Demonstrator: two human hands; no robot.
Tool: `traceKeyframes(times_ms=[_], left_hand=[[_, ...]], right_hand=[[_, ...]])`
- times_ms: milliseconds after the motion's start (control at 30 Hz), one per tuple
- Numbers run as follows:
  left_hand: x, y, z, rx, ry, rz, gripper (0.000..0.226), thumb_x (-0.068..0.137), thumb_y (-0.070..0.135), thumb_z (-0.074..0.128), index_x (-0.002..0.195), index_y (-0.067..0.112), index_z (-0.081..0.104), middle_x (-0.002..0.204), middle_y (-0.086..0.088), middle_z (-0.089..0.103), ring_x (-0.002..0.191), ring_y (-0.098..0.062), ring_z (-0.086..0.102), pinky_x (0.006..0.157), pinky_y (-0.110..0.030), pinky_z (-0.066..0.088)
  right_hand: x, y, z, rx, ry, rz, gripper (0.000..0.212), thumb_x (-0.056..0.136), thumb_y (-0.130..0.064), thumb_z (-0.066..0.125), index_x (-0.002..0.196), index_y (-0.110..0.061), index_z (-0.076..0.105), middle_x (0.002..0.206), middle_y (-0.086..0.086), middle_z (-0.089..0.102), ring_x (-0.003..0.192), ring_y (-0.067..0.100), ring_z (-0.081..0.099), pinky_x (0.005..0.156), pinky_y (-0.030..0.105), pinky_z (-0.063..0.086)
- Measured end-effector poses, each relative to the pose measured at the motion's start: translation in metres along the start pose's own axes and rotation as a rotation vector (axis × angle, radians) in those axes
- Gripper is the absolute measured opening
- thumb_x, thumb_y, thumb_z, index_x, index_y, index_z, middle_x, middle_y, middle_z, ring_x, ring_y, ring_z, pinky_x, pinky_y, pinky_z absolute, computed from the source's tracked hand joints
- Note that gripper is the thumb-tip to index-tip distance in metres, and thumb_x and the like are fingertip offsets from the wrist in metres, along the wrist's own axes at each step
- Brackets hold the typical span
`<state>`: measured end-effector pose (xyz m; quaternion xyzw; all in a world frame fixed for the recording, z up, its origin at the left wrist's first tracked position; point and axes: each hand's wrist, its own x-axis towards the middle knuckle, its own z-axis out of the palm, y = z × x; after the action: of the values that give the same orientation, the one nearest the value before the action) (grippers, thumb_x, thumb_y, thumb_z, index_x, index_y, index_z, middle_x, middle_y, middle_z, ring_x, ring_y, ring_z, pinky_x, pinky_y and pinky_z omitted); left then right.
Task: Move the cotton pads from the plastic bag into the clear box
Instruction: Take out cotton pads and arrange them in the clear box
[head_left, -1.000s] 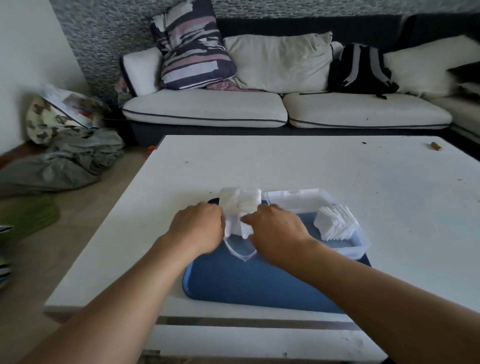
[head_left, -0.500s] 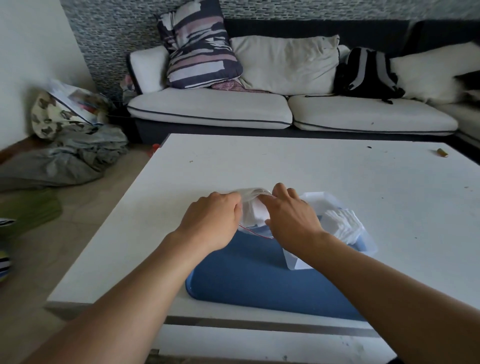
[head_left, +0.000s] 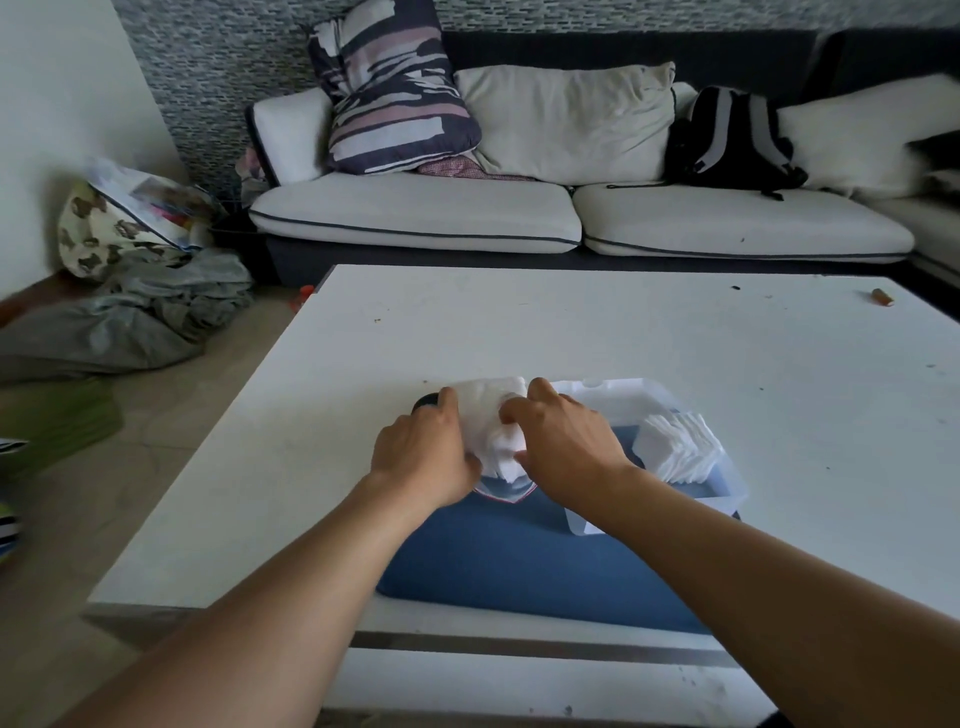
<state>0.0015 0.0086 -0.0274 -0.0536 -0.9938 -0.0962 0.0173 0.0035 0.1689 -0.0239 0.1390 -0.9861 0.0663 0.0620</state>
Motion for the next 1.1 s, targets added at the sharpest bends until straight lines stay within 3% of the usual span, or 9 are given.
traceKeyframes(times_ms=[167, 300, 433, 633, 833, 967, 1100], left_hand=[[0.008, 0.001, 0.007, -0.007, 0.06, 0.0, 0.039, 0.091, 0.041, 0.061, 0.112, 0.012, 0.047, 0.11, -0.009, 0.066, 0.095, -0.034, 0.065, 0.067, -0.033, 0.037], [0.008, 0.003, 0.014, 0.027, 0.079, 0.007, 0.039, 0.092, 0.041, 0.058, 0.115, 0.012, 0.045, 0.106, -0.008, 0.066, 0.091, -0.032, 0.066, 0.064, -0.034, 0.039], [0.008, 0.003, 0.017, 0.056, 0.093, 0.009, 0.041, 0.093, 0.039, 0.058, 0.118, 0.012, 0.043, 0.105, -0.008, 0.067, 0.09, -0.031, 0.066, 0.064, -0.035, 0.04], [0.01, -0.003, 0.018, 0.04, 0.069, -0.043, 0.038, 0.095, 0.037, 0.057, 0.119, 0.012, 0.042, 0.11, -0.009, 0.067, 0.096, -0.033, 0.066, 0.067, -0.035, 0.04], [0.011, -0.002, 0.015, 0.064, 0.003, -0.102, 0.043, 0.098, 0.039, 0.053, 0.127, 0.011, 0.039, 0.113, -0.008, 0.065, 0.1, -0.03, 0.066, 0.071, -0.035, 0.042], [0.012, -0.006, 0.014, 0.032, -0.022, -0.077, 0.038, 0.094, 0.027, 0.057, 0.122, 0.01, 0.038, 0.11, -0.009, 0.064, 0.088, -0.029, 0.063, 0.068, -0.036, 0.042], [0.011, -0.005, 0.012, -0.058, -0.06, -0.107, 0.048, 0.089, 0.037, 0.06, 0.125, 0.013, 0.039, 0.111, -0.005, 0.062, 0.093, -0.03, 0.064, 0.07, -0.034, 0.042]], right_hand=[[-0.004, 0.001, 0.001, 0.001, -0.018, 0.0, 0.038, 0.09, -0.015, 0.068, 0.126, -0.024, 0.059, 0.12, 0.005, 0.051, 0.102, 0.03, 0.062, 0.07, 0.037, 0.047], [-0.007, 0.001, 0.005, -0.036, -0.05, -0.016, 0.022, 0.091, -0.015, 0.065, 0.112, -0.019, 0.063, 0.119, 0.006, 0.047, 0.105, 0.027, 0.055, 0.067, 0.035, 0.04], [-0.01, 0.001, 0.005, -0.001, -0.076, -0.035, 0.021, 0.088, -0.018, 0.068, 0.109, -0.019, 0.064, 0.121, 0.005, 0.044, 0.109, 0.026, 0.049, 0.069, 0.034, 0.038], [-0.016, 0.0, -0.002, 0.093, -0.011, -0.152, 0.021, 0.085, -0.028, 0.067, 0.106, -0.024, 0.065, 0.121, 0.0, 0.044, 0.11, 0.021, 0.044, 0.082, 0.032, 0.042], [-0.024, 0.002, -0.011, 0.257, 0.056, -0.267, 0.015, 0.077, -0.025, 0.069, 0.092, -0.024, 0.07, 0.12, -0.007, 0.051, 0.108, 0.017, 0.047, 0.077, 0.025, 0.037], [-0.025, 0.006, -0.027, 0.649, 0.038, -0.215, 0.018, 0.075, -0.013, 0.078, 0.083, -0.024, 0.067, 0.117, -0.006, 0.063, 0.1, 0.01, 0.059, 0.079, 0.016, 0.045], [-0.026, 0.015, -0.048, 1.5, -0.107, 0.068, 0.012, 0.091, 0.003, 0.066, 0.093, -0.008, 0.06, 0.087, 0.004, 0.069, 0.079, 0.015, 0.066, 0.071, 0.027, 0.057]])
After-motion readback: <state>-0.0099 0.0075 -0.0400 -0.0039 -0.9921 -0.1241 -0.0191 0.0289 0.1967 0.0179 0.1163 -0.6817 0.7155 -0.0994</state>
